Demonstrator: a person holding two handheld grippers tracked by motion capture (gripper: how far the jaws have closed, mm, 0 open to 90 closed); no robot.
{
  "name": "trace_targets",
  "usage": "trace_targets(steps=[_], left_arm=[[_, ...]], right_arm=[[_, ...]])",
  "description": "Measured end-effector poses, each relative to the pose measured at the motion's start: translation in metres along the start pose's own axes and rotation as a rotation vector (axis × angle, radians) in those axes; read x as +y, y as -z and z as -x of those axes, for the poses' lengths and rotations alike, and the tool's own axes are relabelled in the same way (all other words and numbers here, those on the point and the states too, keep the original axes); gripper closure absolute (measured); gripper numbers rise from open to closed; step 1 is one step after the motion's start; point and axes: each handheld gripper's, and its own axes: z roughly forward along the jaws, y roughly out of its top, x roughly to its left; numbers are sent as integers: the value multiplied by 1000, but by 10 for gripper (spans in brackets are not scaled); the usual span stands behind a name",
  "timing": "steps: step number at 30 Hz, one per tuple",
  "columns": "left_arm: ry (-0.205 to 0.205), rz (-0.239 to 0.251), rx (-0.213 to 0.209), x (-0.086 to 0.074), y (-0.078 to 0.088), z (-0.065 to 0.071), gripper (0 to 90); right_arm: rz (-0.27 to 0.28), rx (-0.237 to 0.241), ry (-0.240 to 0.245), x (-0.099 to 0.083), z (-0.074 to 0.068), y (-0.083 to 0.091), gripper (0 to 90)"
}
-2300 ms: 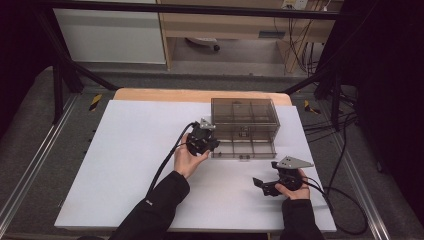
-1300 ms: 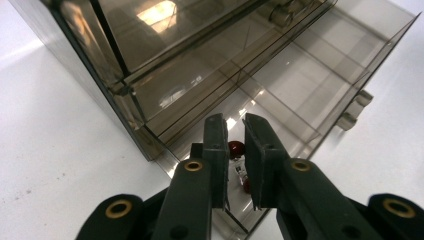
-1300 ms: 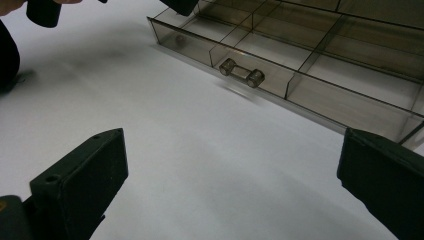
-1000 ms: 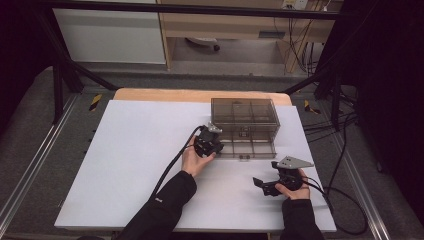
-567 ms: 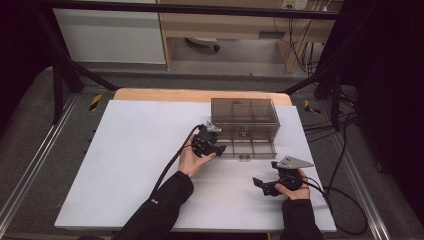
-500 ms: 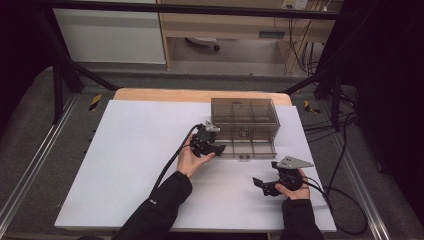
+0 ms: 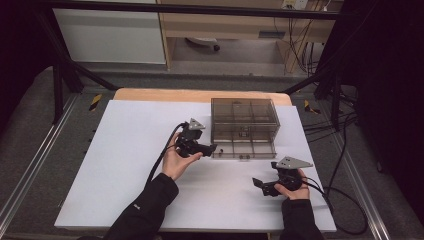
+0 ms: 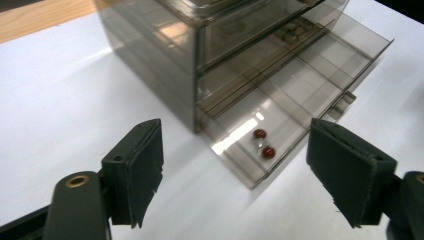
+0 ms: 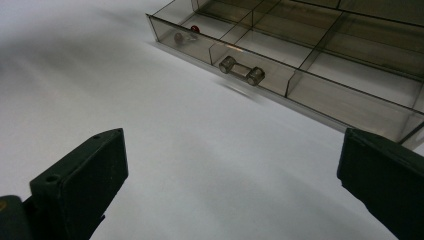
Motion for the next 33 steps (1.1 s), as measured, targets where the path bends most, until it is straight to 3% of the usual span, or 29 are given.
trace_targets(steps=[6,19,33], left_arm=[[-2,-20,30,-9,12,-10,178],[3,10,29,-34,41,-26,147],[28,17,63,-65,68,-44,136]], right_arm=[[-4,0,0,0,0,-1,6],[-11,-2,1,0,0,-1,6],[-12,-5,1,-1,0,-2,6]])
